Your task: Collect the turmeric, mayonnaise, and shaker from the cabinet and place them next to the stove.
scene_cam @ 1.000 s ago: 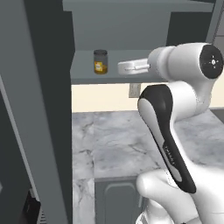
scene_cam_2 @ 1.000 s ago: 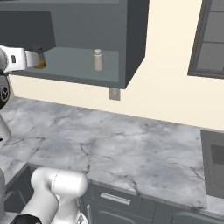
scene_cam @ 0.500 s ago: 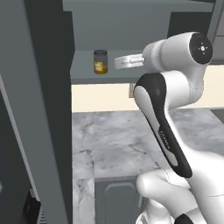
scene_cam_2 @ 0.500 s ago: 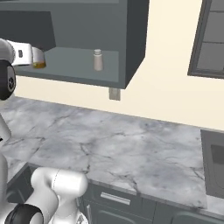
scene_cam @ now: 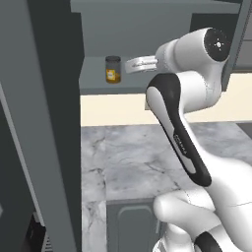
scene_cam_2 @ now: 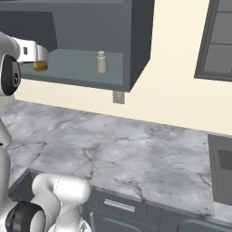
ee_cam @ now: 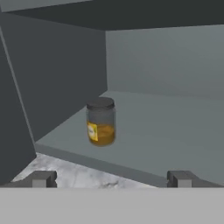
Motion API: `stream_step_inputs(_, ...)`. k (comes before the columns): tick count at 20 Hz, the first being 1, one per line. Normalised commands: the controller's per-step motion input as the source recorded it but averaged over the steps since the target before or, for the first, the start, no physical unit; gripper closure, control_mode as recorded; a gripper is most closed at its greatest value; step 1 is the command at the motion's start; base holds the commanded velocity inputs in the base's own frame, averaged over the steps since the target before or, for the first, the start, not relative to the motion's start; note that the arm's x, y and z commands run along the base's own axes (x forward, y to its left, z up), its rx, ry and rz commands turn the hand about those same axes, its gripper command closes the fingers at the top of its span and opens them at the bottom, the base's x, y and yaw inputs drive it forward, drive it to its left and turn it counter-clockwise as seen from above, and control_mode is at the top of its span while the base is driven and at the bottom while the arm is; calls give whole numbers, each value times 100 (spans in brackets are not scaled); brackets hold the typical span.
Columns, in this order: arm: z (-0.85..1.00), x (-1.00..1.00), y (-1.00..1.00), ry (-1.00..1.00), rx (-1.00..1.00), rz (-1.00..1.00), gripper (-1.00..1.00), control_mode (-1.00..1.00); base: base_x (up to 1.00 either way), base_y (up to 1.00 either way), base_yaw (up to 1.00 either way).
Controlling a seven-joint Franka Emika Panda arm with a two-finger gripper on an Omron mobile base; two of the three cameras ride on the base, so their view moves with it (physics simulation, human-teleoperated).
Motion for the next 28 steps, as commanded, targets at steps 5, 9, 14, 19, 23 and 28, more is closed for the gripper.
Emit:
stream_step_inputs(5, 0, 33, 10, 1, 0, 0, -100, -100, 0, 0, 0)
stream_step_inputs(9, 0, 40, 16, 1, 0, -1, -100, -100, 0, 0, 0)
stream_step_inputs(14, 0, 31, 15, -10, 0, 0, -100, -100, 0, 0, 0)
stream_step_inputs(19, 0, 13, 15, -17, 0, 1, -100, -100, 0, 0, 0)
stream_step_inputs(23, 0, 0, 7, -2, -2, 1, -100, -100, 0, 0, 0)
stream_step_inputs(28, -6, 8, 2, 0, -3, 2, -100, -100, 0, 0, 0)
